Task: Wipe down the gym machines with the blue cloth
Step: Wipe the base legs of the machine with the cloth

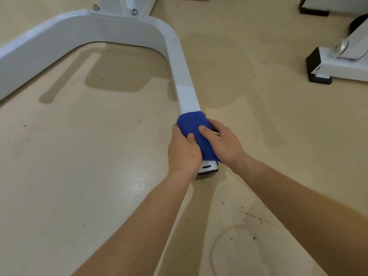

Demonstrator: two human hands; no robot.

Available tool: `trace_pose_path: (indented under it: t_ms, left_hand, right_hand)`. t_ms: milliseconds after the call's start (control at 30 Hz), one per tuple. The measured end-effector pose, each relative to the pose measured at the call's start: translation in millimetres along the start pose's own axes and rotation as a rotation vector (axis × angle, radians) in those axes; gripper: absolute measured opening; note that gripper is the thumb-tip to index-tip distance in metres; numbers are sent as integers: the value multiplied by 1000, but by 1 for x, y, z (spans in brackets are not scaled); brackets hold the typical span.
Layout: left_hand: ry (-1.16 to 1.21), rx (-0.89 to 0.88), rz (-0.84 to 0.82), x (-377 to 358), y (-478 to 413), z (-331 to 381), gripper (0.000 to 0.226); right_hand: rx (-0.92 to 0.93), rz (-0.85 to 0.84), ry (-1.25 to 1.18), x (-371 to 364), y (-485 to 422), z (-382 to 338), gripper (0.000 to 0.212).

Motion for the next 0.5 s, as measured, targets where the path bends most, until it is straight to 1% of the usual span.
trace_pose_path:
  t_ms: [67, 133, 233, 333, 400, 500]
  left_hand:
    - [50, 11, 28, -8, -1, 5, 19]
    - [99, 32, 21, -15, -2, 5, 13]
    - [74, 17, 14, -16, -17, 5, 10]
    - [44, -6, 22, -13, -44, 10, 21]
    - [43, 0, 14, -8, -68, 15, 29]
    - [17, 24, -14, 1, -99, 19, 34]
  right_hand:
    - [11, 3, 22, -3, -1, -2, 29]
    - [8, -14, 4, -8, -5, -1, 33]
    - [-31, -41, -4, -12, -17, 0, 36]
    - [-49, -48, 43, -11, -43, -6, 41]
    - [-36, -30, 58, -10, -65, -18, 40]
    - [-18, -31, 45, -11, -91, -29, 40]
Point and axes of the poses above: each hand's wrist, its own y-axis away from the middle knuckle, its own x-axis out of the back of the hand, z = x × y, the point moved 2 cm from there along -y, towards the middle knuckle, and after that the axes turned 6 degrees about -z, right-handed, at the moved point
